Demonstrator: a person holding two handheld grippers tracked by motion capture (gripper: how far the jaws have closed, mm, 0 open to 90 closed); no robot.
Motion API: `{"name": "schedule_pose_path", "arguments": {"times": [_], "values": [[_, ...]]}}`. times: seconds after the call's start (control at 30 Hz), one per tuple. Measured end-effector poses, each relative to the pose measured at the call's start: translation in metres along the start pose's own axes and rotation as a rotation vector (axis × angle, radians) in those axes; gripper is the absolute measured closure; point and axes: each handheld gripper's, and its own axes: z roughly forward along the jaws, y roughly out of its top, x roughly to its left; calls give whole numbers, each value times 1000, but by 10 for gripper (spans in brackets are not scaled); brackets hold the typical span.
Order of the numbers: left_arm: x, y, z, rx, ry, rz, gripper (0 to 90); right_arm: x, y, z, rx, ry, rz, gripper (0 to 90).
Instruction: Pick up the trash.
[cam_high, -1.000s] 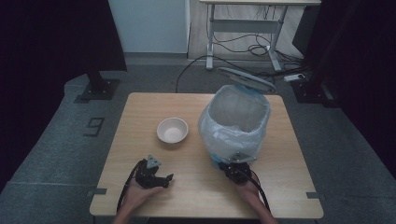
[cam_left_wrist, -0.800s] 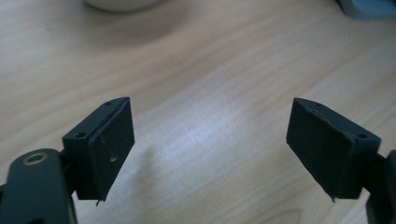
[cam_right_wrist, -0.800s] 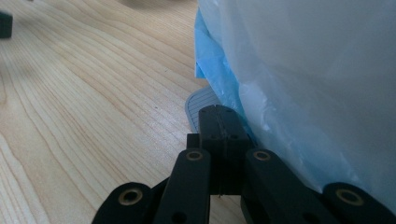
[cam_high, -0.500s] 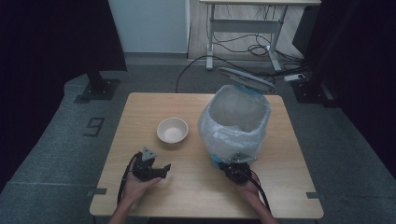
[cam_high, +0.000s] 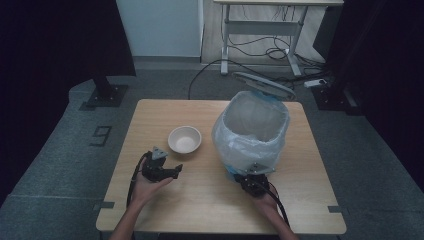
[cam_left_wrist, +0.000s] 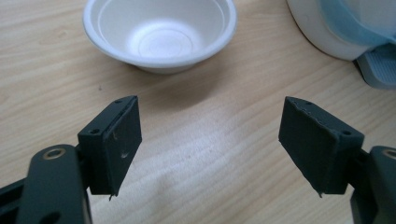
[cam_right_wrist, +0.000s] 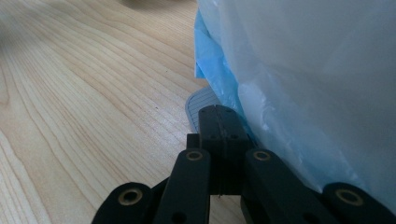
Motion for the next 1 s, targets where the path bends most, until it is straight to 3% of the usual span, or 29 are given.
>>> {"name": "schedule_pose_path", "arguments": {"times": [0.23,0.47,0.7,1.0], "values": [[7,8,1,-2,-27,-2,192,0,0,0,0,-1,0,895],[16,15,3,-4,-28,-22,196,0,0,0,0,1,1,895],[28,24,7,-10,-14,-52,203,0,0,0,-2,2,0,895],[36,35,12,-8,13,-47,214,0,0,0,-2,1,-3,895]]}}
